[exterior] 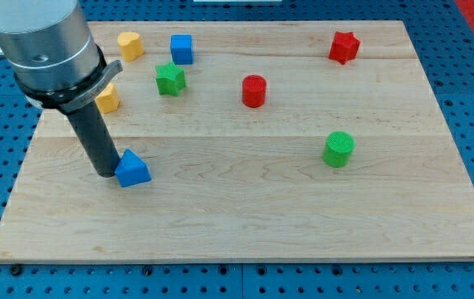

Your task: Move the blue triangle to the vertical bottom of the green star

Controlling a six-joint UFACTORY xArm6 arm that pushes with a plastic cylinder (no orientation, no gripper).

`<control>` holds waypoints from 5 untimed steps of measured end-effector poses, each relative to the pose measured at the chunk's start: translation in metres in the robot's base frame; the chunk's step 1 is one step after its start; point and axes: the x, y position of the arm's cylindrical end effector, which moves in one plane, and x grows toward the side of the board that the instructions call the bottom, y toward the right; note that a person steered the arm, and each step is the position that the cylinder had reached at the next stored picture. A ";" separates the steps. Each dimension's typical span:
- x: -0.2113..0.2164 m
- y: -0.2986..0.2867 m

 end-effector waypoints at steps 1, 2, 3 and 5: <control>-0.001 0.014; -0.003 0.028; -0.003 0.040; -0.003 0.041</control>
